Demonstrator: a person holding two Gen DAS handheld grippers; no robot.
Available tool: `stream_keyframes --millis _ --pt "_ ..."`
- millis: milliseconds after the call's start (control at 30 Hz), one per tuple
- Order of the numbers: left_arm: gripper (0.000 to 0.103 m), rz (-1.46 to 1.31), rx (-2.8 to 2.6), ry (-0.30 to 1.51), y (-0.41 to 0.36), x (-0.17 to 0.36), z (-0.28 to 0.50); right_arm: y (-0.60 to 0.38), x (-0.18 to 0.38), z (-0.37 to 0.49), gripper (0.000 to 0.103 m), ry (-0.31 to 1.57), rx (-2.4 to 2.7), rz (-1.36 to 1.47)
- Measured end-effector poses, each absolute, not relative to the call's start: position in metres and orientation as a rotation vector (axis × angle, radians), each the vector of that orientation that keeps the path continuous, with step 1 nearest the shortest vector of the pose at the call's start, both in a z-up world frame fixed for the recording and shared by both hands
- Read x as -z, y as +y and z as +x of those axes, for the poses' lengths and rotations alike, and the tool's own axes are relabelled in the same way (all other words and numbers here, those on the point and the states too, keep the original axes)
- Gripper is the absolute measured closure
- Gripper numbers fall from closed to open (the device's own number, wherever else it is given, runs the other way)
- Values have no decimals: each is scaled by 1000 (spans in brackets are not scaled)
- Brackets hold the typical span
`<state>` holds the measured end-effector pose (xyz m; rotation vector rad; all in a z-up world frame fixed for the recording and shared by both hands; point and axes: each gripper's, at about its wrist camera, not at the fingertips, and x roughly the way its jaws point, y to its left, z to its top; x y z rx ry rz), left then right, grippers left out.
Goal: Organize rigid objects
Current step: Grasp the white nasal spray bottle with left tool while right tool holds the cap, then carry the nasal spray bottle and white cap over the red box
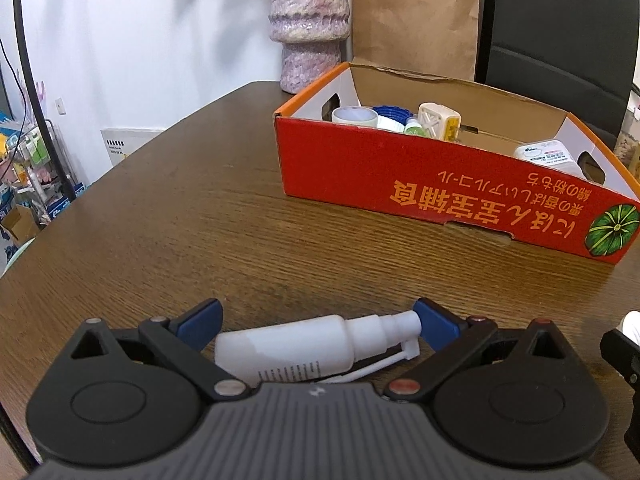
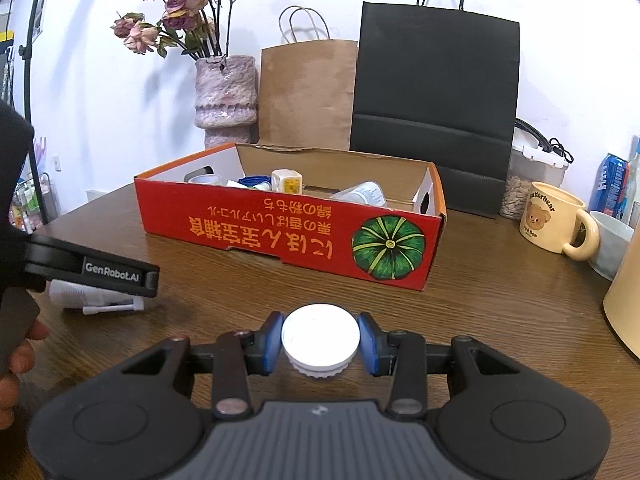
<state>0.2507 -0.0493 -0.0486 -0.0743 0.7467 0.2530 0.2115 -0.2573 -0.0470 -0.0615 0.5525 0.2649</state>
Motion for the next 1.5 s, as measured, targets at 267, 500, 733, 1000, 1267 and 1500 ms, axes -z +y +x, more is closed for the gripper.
stream_keyframes --millis 267,500,733,1000,1267,1500 --pt "0 -96 -255 773 -46 52 253 -255 47 211 64 552 -263 -61" --pt "0 -98 -257 770 -46 53 251 -255 48 211 64 552 -263 -60" --pt "0 -85 -261 756 -47 50 249 -254 48 210 64 552 -261 -58" --pt "0 -84 -282 732 -55 45 239 -255 47 208 64 549 -272 -53" --pt "0 -156 -339 724 -58 44 229 -253 46 206 64 545 -295 -48" --pt "0 -177 -362 750 -54 51 235 -253 45 205 64 542 -298 -47"
